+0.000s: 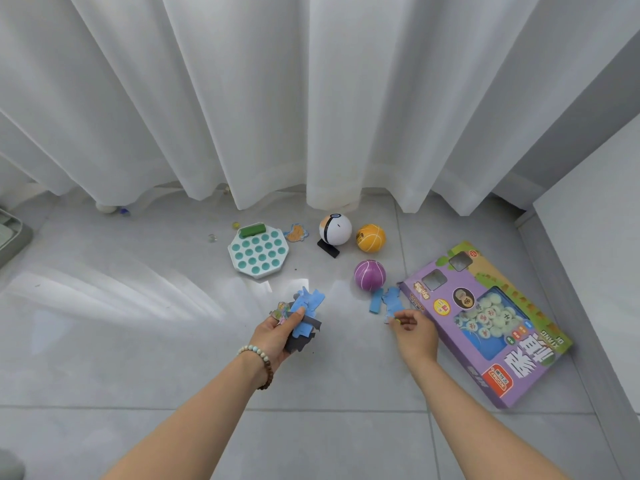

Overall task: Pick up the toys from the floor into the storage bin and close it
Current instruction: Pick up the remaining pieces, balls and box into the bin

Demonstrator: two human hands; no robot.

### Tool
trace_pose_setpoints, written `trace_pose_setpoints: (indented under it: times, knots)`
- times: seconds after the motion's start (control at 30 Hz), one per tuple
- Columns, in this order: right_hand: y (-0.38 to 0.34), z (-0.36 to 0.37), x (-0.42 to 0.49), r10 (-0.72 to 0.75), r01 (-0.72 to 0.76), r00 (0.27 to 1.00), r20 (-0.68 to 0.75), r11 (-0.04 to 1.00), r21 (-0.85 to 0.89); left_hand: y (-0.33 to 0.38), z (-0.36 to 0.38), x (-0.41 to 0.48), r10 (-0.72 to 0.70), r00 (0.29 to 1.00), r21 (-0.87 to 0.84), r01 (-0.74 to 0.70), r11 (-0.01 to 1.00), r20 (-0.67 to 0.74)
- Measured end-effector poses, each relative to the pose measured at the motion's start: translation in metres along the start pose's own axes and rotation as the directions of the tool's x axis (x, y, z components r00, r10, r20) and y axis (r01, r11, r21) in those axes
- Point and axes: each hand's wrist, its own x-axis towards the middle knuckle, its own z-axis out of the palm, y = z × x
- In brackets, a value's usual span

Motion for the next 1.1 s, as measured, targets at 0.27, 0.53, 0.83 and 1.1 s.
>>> trace_pose_setpoints:
  times: [0.27, 0.53, 0.83, 1.1]
  knots:
    - [-0.086, -0.005, 0.022, 0.203, -0.311, 0.949, 0.241, 0.722, 0.618, 0.015, 0.003, 0.009, 0.014, 1.000, -0.001, -0.014, 1.000, -0.017]
    - [-0.068, 0.020, 0.030, 0.037, 0.028, 0.976, 0.214, 0.956, -0.291, 0.024, -0.008, 0.008, 0.025, 0.998, -0.022, -0.027, 0.999, -0.058]
    - [-0.118, 0.023, -0.001, 0.000, -0.125, 0.908, 0.420, 0.954, 0.271, 0.055, -0.026, -0.014, 0.077, 0.994, -0.024, -0.078, 0.997, -0.073]
    - [-0.279, 0.032, -0.110, -0.225, -0.214, 0.623, 0.749, 0.872, 0.439, 0.190, -0.108, -0.138, 0.317, 0.940, -0.004, -0.320, 0.947, -0.129]
